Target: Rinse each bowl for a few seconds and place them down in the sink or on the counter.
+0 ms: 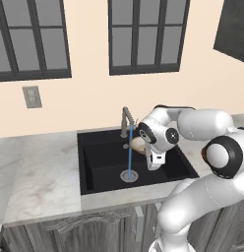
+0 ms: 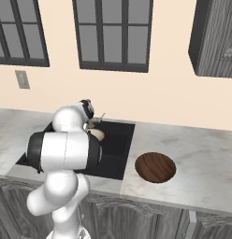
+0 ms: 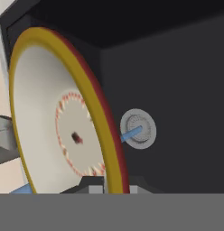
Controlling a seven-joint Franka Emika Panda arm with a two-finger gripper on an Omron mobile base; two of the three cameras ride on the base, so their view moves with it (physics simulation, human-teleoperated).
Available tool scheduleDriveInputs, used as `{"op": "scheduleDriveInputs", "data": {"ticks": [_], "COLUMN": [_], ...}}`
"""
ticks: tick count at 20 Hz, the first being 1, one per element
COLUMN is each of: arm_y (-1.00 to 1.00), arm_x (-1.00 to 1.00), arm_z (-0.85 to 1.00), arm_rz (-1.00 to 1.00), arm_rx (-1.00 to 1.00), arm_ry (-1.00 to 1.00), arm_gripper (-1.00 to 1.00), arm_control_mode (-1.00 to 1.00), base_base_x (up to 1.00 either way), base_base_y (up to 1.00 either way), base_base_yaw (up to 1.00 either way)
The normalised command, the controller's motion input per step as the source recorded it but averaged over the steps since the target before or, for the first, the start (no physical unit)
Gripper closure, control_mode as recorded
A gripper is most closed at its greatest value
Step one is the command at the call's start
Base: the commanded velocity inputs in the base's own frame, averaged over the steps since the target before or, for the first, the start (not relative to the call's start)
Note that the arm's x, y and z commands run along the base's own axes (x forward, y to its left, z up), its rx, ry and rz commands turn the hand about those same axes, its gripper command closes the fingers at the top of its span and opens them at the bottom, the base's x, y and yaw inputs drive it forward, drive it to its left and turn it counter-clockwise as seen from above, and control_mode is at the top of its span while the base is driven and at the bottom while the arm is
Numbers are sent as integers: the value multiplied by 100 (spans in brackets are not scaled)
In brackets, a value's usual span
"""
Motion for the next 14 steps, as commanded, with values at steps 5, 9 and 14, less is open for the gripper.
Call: {"op": "scheduleDriveInputs", "data": {"ticks": [5, 9, 14], "arm_y": [12, 12, 13], "arm_x": [16, 16, 14], "arm_z": [-5, -4, -9], "arm_rz": [0, 0, 0], "arm_rx": [1, 0, 2], "arm_ry": [-5, -4, -2], "arm_gripper": [100, 100, 100], "arm_control_mode": [-100, -100, -100], "base_base_x": [0, 0, 0], "base_base_y": [0, 0, 0], "base_base_yaw": [0, 0, 0]}}
